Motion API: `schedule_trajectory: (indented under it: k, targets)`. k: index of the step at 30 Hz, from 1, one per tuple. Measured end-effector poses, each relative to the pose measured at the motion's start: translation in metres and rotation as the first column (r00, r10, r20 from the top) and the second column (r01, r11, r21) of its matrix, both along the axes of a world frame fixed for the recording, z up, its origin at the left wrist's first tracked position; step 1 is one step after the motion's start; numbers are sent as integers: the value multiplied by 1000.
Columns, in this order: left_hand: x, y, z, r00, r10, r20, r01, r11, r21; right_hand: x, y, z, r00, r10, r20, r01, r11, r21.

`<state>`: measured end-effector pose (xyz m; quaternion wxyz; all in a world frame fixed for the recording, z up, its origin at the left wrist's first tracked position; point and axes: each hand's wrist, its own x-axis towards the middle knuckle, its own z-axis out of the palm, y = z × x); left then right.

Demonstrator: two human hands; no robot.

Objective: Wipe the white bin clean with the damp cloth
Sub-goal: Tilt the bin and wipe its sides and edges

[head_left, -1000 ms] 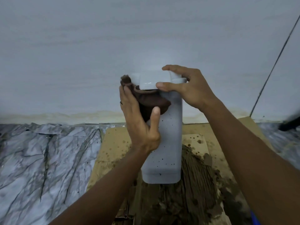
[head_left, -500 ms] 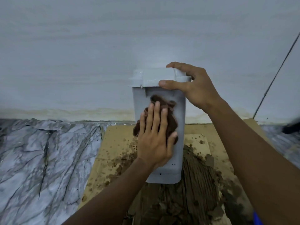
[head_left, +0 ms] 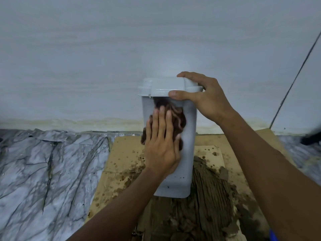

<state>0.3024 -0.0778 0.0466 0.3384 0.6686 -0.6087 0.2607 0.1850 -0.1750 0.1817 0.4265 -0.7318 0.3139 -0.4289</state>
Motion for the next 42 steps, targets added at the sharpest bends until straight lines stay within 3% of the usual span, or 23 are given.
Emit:
schedule_trajectory:
  k: [2,5,7,11,14,16,18,20,22,24,28,30,33,37,39,40,42]
  targets:
    - [-10,-8,10,999,-32,15,32,999,4,1,1,0,1000,-5,-21,4,1000,-12]
    - [-10,2,-12,953,-208,222,180,974,139,-3,1,-2,1000,-5,-20,4,1000,-16]
    - [-4,11,-24,943,-218,251,185,971,150,-4,1,-2,1000,-5,-22,4,1000,-28]
    - [-7,-1,3,999,-37,35,37,999,-10,-2,2,-2,1000,-10,-9,10,1000,-20]
    - [-16,-17,30,986,16,-168,-27,998,-60,0,4,-2,1000,10,-18,-10,1000,-18]
    - [-16,-16,20,997,-26,-74,23,999,-39,-2,2,-2,1000,3,-12,-3,1000,-16]
    - [-7,-1,-9,966,-171,195,163,985,59,-4,0,-3,1000,-6,-3,6,1000,-7]
    - [4,19,-43,840,-353,412,270,930,249,-6,-2,-5,1000,1,3,-1,1000,11]
    - [13,32,-62,737,-447,508,286,886,364,-6,-1,-5,1000,13,-4,-13,1000,9]
    - [22,29,-55,712,-457,533,301,884,357,-6,-1,-5,1000,18,2,-18,1000,10]
    - [29,3,-3,882,-270,387,251,963,101,-1,-3,-5,1000,-2,31,2,1000,0]
    - [28,-2,1,915,-238,325,238,971,41,2,-3,-8,999,-9,32,9,1000,-13]
    - [23,13,-37,856,-329,398,294,944,149,4,-5,-11,999,-9,52,9,1000,-11]
    - [34,52,-105,572,-569,591,323,818,476,6,-5,-12,998,-16,60,17,1000,-17]
    - [40,58,-112,478,-603,638,306,796,523,7,-4,-12,998,-13,55,14,1000,-14]
    - [42,55,-108,492,-600,631,320,798,510,8,-5,-12,998,-11,57,11,1000,-6]
    - [38,41,-84,629,-534,565,349,844,408,8,-4,-11,998,-11,64,11,1000,8]
